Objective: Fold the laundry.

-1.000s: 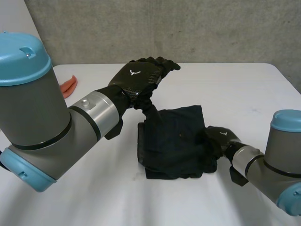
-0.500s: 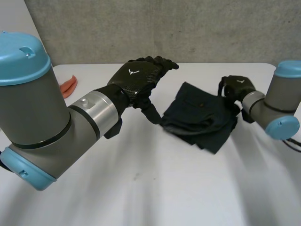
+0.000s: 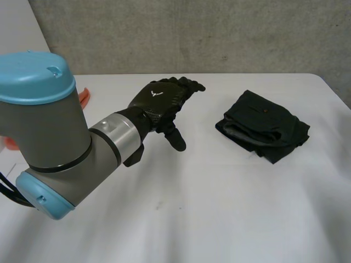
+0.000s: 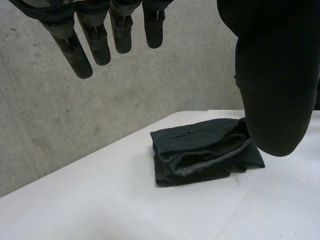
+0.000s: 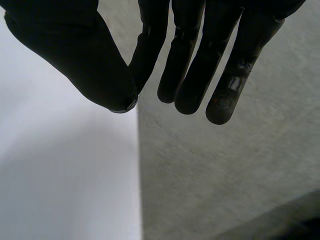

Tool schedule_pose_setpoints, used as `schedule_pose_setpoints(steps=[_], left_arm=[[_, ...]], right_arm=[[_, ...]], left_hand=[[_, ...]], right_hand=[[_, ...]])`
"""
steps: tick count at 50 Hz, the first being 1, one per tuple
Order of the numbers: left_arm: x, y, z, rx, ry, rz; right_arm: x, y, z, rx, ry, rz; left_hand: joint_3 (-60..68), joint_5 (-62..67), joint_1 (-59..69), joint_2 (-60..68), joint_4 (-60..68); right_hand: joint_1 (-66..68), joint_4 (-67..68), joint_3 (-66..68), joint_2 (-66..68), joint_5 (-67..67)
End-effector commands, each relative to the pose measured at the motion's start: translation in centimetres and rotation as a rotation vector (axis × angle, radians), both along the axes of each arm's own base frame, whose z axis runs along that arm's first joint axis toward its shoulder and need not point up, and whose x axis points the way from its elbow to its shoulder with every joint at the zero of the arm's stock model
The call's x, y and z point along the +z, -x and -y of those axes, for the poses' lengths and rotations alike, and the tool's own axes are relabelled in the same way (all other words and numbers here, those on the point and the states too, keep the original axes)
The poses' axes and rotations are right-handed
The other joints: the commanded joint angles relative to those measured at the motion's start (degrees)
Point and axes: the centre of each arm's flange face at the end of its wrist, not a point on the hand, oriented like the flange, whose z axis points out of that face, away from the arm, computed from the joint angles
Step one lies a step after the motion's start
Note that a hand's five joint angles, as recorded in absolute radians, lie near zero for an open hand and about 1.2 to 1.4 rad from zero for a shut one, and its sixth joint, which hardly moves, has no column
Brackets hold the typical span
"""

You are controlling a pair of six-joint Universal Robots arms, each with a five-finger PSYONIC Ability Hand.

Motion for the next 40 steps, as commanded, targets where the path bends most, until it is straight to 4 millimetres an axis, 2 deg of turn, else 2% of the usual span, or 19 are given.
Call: schedule_pose_setpoints(steps=[1, 2, 3, 4, 5, 6, 9, 15, 22, 28, 33, 35, 36, 39, 40], left_arm=[[-0.3, 0.1, 0.1, 0.0, -0.006, 0.004], [-0.3, 0.1, 0.1, 0.0, -0.006, 0.004], [-0.3, 0.1, 0.1, 0.0, -0.006, 0.004], [-0.3, 0.1, 0.1, 0.0, -0.008, 0.005], [-0.4, 0.0, 0.1, 0.002, -0.009, 0.006], [-0.3, 0.0, 0.1, 0.002, -0.008, 0.005], [-0.4, -0.1, 0.2, 0.006, -0.016, 0.004], [-0.8, -0.3, 0.1, 0.012, -0.048, -0.004], [-1.3, -0.5, -0.1, 0.013, -0.062, 0.005], [-1.6, -0.6, -0.1, 0.013, -0.071, 0.01], [-1.7, -0.5, -0.1, 0.012, -0.072, 0.01], [-1.7, -0.6, 0.0, 0.013, -0.071, 0.011], [-1.7, -0.6, 0.0, 0.013, -0.071, 0.011], [-1.7, -0.6, 0.0, 0.013, -0.069, 0.009], [-1.7, -0.6, 0.0, 0.013, -0.068, 0.01]], right_arm=[[-0.5, -0.2, -0.3, 0.03, -0.032, 0.015], [-0.4, -0.5, -0.4, 0.049, -0.041, 0.027], [-0.4, -0.9, -0.6, 0.075, -0.056, 0.041], [0.2, -1.7, -1.0, 0.134, -0.083, 0.078], [0.9, -2.1, -1.2, 0.17, -0.087, 0.099], [1.8, -2.7, -1.5, 0.213, -0.091, 0.12], [3.7, -4.8, -2.9, 0.383, -0.13, 0.202], [3.9, -6.7, -4.8, 0.56, -0.196, 0.265], [1.8, -7.0, -5.8, 0.583, -0.275, 0.267], [-0.8, -7.1, -6.0, 0.588, -0.323, 0.238], [-1.4, -7.1, -5.9, 0.584, -0.328, 0.242], [-1.6, -7.1, -5.8, 0.583, -0.327, 0.246], [-1.7, -7.1, -5.7, 0.583, -0.321, 0.249], [-1.6, -7.2, -5.3, 0.584, -0.307, 0.25], [-1.7, -7.3, -5.1, 0.584, -0.301, 0.26]], left_hand=[[-1.0, -1.9, 0.1, -0.4, -0.6], [-1.0, -1.9, 0.1, -0.4, -0.6], [-1.0, -1.9, 0.1, -0.4, -0.6], [-1.0, -1.9, 0.1, -0.4, -0.6], [-1.0, -1.9, 0.1, -0.4, -0.6], [-1.0, -1.9, 0.1, -0.4, -0.6], [-1.0, -1.9, 0.1, -0.4, -0.6], [-1.1, -2.1, -0.1, -0.6, -0.8], [-1.1, -2.1, -0.1, -0.6, -0.8], [-1.1, -2.1, -0.1, -0.6, -0.8], [-1.1, -2.1, -0.1, -0.6, -0.8], [-1.1, -2.1, -0.1, -0.6, -0.8], [-1.1, -2.1, -0.1, -0.6, -0.8], [-1.1, -2.1, -0.1, -0.6, -0.8], [-1.3, -2.3, -0.3, -0.8, -0.9]], right_hand=[[22.8, 11.9, 12.3, 12.6, 12.7], [19.7, 8.8, 9.2, 9.5, 9.6], [3.8, -7.0, -6.7, -6.4, -6.3], [-29.5, -40.3, -40.0, -39.7, -39.6], [-41.3, -52.1, -51.8, -51.5, -51.4], [-47.2, -58.1, -57.7, -57.4, -57.3], [-47.2, -58.1, -57.7, -57.4, -57.3], [-47.2, -58.1, -57.7, -57.4, -57.3], [-47.2, -58.1, -57.7, -57.4, -57.3], [-47.2, -58.1, -57.7, -57.4, -57.3], [-42.3, -53.1, -52.8, -52.5, -52.4], [-37.8, -48.6, -48.2, -48.0, -47.9], [-26.7, -37.6, -37.2, -37.0, -36.8], [-7.5, -18.3, -18.0, -17.7, -17.6], [5.0, -5.8, -5.4, -5.2, -5.1]])
